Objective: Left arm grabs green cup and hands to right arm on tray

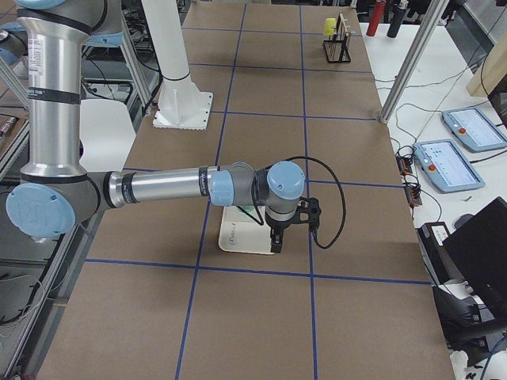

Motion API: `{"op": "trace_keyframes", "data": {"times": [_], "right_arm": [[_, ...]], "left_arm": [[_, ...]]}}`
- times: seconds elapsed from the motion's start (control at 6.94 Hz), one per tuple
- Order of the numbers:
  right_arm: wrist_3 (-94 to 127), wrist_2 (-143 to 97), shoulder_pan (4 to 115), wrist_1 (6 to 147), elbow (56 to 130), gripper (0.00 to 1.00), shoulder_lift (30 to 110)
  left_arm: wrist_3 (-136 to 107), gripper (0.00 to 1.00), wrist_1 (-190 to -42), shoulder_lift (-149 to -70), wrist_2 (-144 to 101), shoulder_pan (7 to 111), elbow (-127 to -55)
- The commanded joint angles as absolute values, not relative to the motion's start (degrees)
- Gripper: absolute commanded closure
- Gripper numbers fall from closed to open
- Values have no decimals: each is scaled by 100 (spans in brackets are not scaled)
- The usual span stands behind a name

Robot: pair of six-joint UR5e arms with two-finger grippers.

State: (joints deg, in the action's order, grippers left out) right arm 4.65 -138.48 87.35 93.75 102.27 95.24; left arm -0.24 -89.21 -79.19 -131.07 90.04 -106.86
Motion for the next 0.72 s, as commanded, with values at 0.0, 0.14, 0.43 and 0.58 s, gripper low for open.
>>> {"op": "trace_keyframes", "data": {"times": [0.0,0.14,0.43,0.58], "right_arm": [[387,-13764,8736,8748,10213,1,9824],[160,-13798,8745,8667,10152,1,9974],[61,-13825,8806,8701,10169,1,9950],[62,-13843,8894,8745,10195,1,9932]], "left_arm": [[-18,0,-8921,-7919,-13096,9000,-10679],[-18,0,-8930,-7928,-13096,9000,-10679],[-18,0,-8921,-7937,-13096,9000,-10679],[-18,0,-8921,-7945,-13104,8991,-10679]]}}
